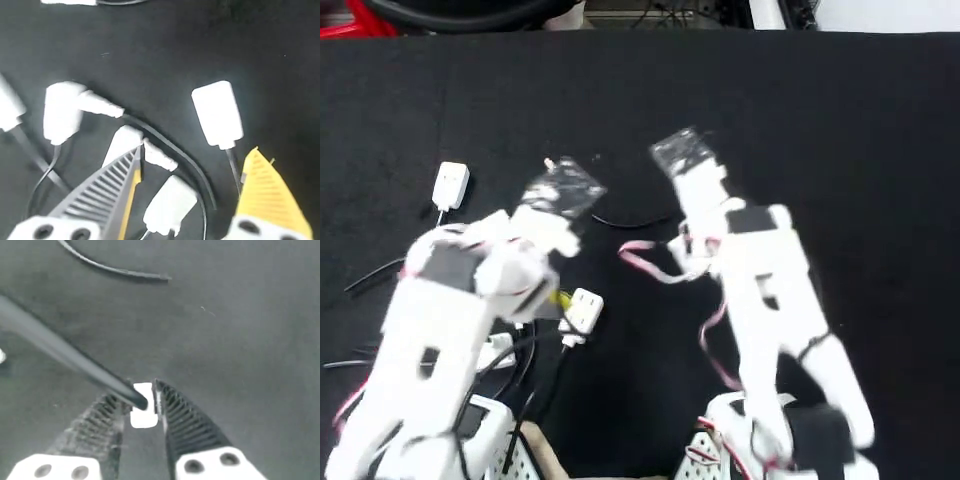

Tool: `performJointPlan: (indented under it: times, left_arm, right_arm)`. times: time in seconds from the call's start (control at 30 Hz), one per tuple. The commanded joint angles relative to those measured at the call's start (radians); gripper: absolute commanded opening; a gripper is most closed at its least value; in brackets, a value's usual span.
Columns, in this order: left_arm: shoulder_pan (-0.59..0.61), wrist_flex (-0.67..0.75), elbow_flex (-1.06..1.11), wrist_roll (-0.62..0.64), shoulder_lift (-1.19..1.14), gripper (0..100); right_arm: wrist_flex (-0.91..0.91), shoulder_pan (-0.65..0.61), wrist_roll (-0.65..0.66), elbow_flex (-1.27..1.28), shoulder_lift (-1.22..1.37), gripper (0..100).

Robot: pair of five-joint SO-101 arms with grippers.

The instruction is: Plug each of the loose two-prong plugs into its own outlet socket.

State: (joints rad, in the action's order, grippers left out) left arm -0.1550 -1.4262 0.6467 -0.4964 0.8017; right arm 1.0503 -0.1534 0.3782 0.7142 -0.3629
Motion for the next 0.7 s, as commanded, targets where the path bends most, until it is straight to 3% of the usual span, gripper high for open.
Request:
performJointPlan:
  times: [0.0,0.17,0.3,0.47,0.67]
  left_arm:
    - [0.136,-0.002,0.093,-0.008,0.218,32]
    - [0.349,0.255,0.504,-0.003,0.436,32]
    - [0.481,0.413,0.745,0.034,0.589,32]
    - [0.529,0.411,0.911,0.035,0.804,32]
    - [0.542,0.354,1.035,0.032,1.025,32]
  right_arm:
    - [-0.115,-0.169,0.003,0.157,-0.248,1.2]
    - [-0.244,-0.405,0.003,0.318,-0.43,1.2]
    - [-0.387,-0.45,0.04,0.315,-0.303,1.2]
    - [-0.493,-0.523,0.143,0.321,-0.133,1.2]
    - [-0.539,-0.588,0.167,0.378,-0.153,1.2]
